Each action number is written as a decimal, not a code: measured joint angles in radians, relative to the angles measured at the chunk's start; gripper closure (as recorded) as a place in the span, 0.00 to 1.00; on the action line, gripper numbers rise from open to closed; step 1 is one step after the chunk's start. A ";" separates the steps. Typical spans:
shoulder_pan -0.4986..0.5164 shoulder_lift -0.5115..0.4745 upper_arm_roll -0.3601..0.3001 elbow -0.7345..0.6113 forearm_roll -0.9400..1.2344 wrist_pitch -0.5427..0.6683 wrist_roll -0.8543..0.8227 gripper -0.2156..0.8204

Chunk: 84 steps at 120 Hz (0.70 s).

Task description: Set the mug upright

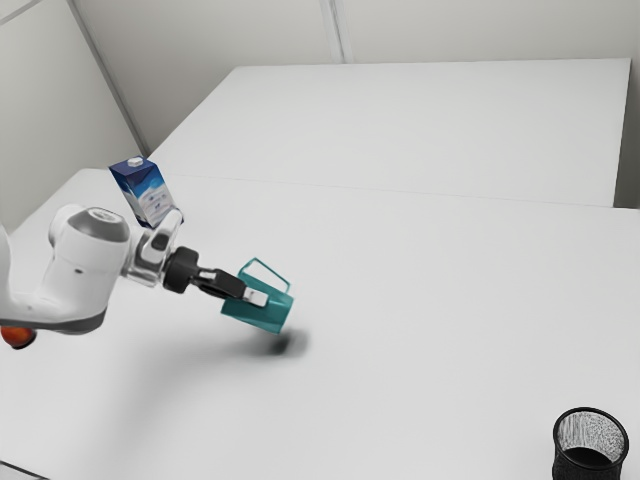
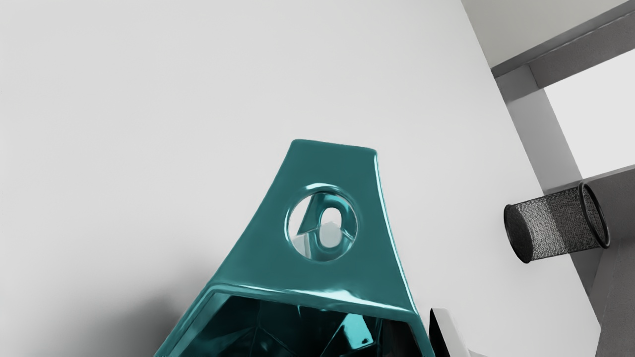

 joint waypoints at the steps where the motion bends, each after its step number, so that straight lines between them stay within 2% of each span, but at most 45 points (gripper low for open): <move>1: 0.000 0.000 0.000 0.003 0.012 0.000 -0.004 0.95; 39: -0.014 -0.026 -0.019 0.139 0.459 -0.011 -0.205 0.95; 84: -0.017 -0.041 -0.110 0.206 0.861 -0.022 -0.536 0.95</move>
